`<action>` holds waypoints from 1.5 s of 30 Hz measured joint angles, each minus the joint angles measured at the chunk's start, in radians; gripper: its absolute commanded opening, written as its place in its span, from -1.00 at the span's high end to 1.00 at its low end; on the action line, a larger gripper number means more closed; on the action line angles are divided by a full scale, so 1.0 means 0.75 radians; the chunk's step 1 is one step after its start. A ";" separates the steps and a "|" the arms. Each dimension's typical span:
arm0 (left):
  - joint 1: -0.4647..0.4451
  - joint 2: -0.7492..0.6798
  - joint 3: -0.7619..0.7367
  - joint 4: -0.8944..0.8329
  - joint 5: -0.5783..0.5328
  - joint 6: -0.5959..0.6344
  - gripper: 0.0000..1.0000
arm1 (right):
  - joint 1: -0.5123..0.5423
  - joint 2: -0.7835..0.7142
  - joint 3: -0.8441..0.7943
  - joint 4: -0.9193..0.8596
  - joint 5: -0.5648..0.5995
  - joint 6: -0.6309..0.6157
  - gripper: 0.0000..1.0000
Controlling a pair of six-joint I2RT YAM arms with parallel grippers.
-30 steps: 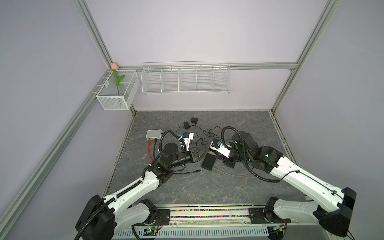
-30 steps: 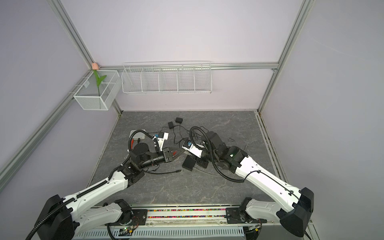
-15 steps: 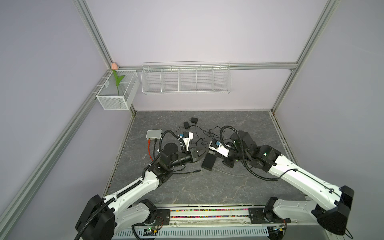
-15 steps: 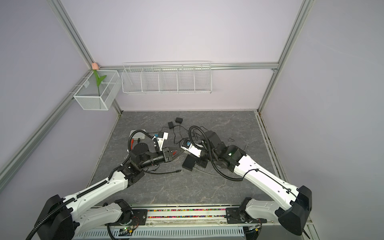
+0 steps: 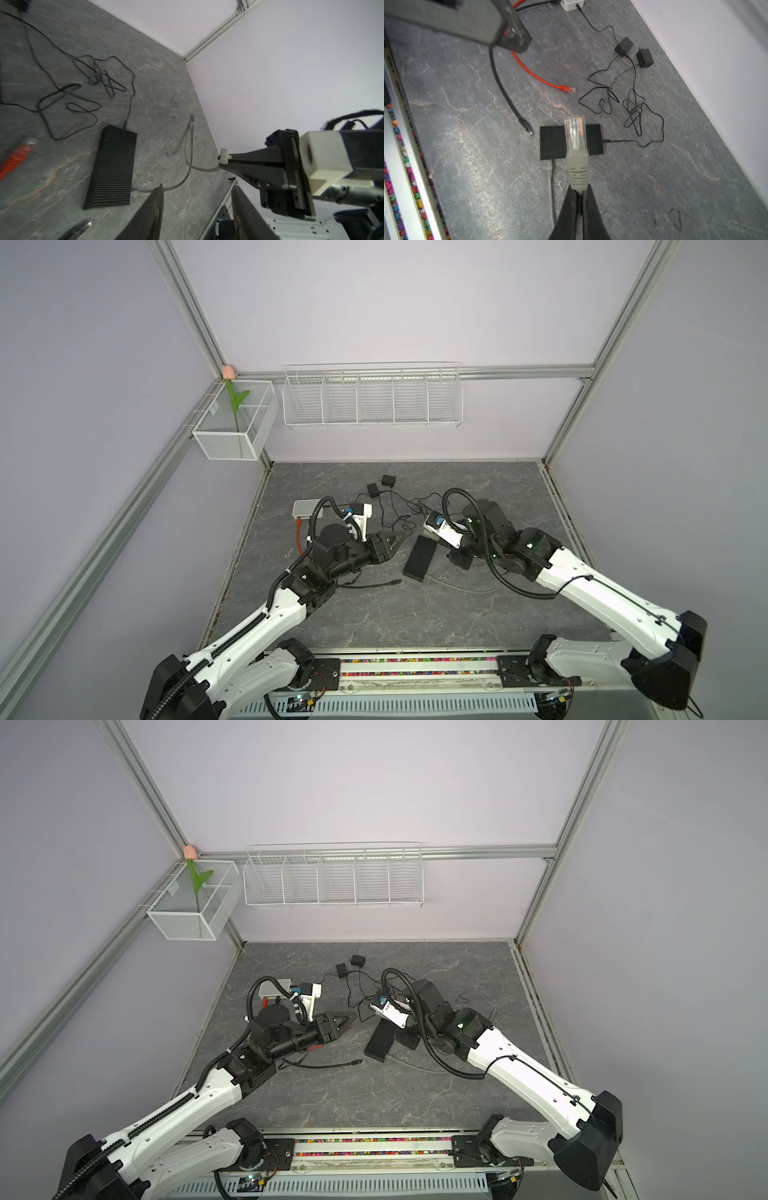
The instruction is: Insert the plug into the switch port
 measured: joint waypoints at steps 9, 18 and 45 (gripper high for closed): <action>0.002 0.299 0.018 -0.085 -0.156 0.131 -0.05 | -0.033 0.144 -0.122 -0.037 0.128 0.092 0.87; 0.002 0.683 0.161 0.000 -0.079 0.177 -0.04 | -0.039 0.259 -0.183 -0.040 0.149 0.150 0.87; 0.004 1.076 0.306 0.144 0.106 0.180 0.00 | -0.082 0.540 -0.240 0.140 0.082 0.151 0.87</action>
